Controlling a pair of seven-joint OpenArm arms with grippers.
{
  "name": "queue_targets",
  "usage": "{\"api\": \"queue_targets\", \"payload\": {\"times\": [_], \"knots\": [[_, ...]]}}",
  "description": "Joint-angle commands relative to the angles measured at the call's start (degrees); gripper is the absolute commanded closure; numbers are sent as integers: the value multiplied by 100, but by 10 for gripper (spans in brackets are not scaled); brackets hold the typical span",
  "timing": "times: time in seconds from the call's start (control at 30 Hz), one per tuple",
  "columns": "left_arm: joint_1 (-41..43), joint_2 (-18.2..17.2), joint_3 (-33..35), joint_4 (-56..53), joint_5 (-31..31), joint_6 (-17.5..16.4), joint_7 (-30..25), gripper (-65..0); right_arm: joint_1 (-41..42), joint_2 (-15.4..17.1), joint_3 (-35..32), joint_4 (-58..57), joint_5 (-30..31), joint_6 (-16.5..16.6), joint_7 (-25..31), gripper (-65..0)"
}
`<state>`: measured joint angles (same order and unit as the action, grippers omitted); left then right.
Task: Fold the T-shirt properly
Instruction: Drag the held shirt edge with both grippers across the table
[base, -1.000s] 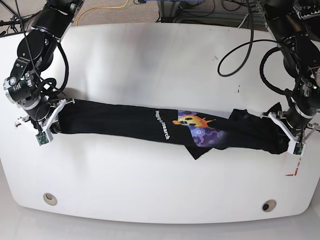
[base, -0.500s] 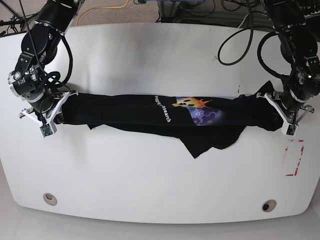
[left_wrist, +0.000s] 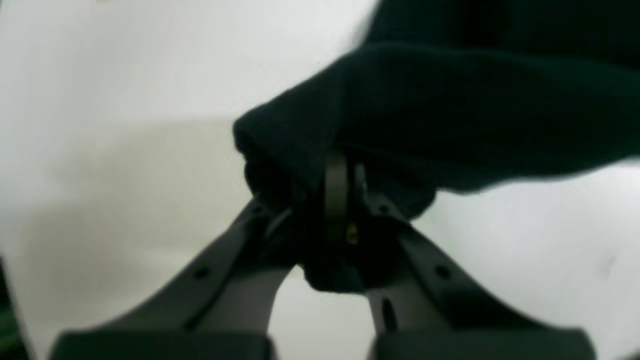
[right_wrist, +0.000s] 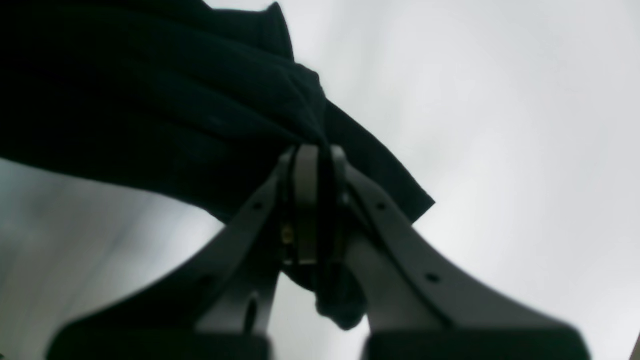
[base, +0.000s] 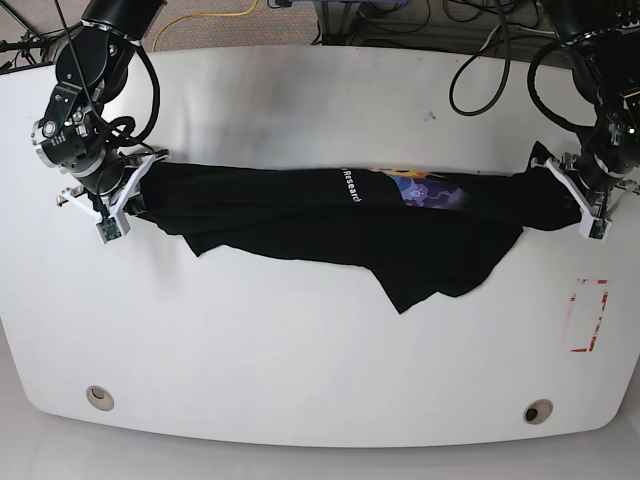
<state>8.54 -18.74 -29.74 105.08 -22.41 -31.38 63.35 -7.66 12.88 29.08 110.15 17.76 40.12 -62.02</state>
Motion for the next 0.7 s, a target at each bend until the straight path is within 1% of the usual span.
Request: {"api": "queue_targets", "payload": {"times": [0.0,0.23,0.3,0.5,0.57,0.67], "knots": [[64,-213,-168,169,140,2,-34,-3,-180,65,94,105,-88,-12,-70,-3],[288,-309,-247,173,226,-42,-59,-3,-415,13,92,115,-84,-12,-68,-4],[356,-310,-190,160,271,-127,-102,-3,-447,25,87,97,-80,-12,-54,-4],[482,-321,-179,148,432,-100,-180,-10,-537,6,82,92,-83,-12,-53,-4],[653,-347,-217,118,620,-70,-257,-104,-702,-29,80,88,-41,-12,-11,-3],[745,-351,-225,112,666,-72,-287,-192,-755,-47,90,90,-39,-12,-4,-1]]}}
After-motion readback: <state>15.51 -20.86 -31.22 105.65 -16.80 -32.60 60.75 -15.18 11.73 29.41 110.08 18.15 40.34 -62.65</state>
